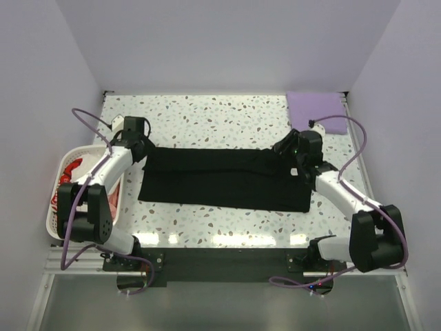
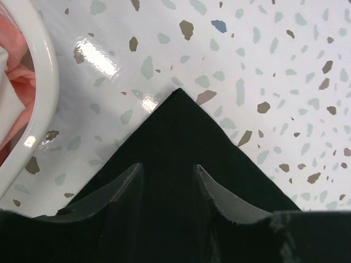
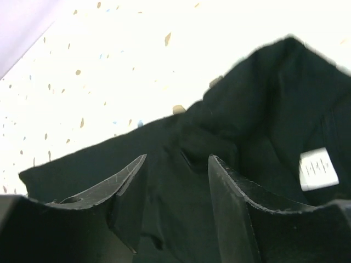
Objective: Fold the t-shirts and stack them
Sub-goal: Fold the tshirt
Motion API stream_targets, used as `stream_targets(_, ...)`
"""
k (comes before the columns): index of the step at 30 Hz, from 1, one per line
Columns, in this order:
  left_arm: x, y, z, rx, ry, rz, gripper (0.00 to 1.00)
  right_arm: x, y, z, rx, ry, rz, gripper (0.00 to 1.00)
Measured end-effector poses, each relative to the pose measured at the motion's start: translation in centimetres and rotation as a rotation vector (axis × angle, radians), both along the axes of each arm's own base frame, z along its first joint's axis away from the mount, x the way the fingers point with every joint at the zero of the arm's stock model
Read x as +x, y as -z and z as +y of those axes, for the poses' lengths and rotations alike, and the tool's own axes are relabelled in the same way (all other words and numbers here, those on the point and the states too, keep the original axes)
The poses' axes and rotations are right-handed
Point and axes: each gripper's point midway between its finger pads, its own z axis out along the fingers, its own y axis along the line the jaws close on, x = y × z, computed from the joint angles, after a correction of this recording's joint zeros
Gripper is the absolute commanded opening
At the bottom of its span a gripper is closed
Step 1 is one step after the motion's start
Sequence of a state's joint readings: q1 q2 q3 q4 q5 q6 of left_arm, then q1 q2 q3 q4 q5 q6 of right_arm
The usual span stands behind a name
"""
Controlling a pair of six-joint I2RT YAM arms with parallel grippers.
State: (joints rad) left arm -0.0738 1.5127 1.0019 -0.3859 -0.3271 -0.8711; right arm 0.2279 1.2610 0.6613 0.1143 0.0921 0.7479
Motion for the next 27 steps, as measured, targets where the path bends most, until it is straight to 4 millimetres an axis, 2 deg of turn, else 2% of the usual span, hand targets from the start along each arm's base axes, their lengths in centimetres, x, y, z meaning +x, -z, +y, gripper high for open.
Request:
stream_targets(3, 0.0, -0.6, -0.4, -0.016, 0.018, -0.016, 0.47, 2.4, -1.3, -0.1, -0.058, -0.004, 0.014, 0.55)
stream_targets(5, 0.0, -0.9, -0.7, -0.021, 0.039, -0.020, 0.47, 3.5, -1.3, 0.0, -0.091, -0.012, 0.039, 0.59)
stream_targets(8, -0.1, -1.2, -1.0, -0.032, 0.065, -0.026, 0.47, 4.8, -0.2, -0.3, -0.153, -0.020, 0.105, 0.62)
stream_targets(14, -0.1, -1.5, -1.7, -0.049, 0.110, -0.030, 0.47, 7.0, 1.6, -0.2, -0.251, -0.075, 0.219, 0.62)
stream_targets(17, 0.0, -1.4, -2.2, -0.068, 0.126, -0.030, 0.45, 7.5, 2.0, -0.1, -0.281, -0.102, 0.240, 0.61)
stream_targets(20, 0.3, -0.8, -3.0, -0.080, 0.146, -0.024, 0.44, 7.1, 2.3, 0.4, -0.308, -0.136, 0.260, 0.60)
stream_targets(23, 0.3, 0.7, -4.1, -0.088, 0.173, 0.015, 0.43, 6.8, 2.6, 1.3, -0.337, -0.177, 0.274, 0.57)
stream_targets(27, 0.0, 3.0, -5.4, -0.104, 0.197, 0.076, 0.43, 6.2, 4.2, 2.8, -0.373, -0.239, 0.311, 0.54)
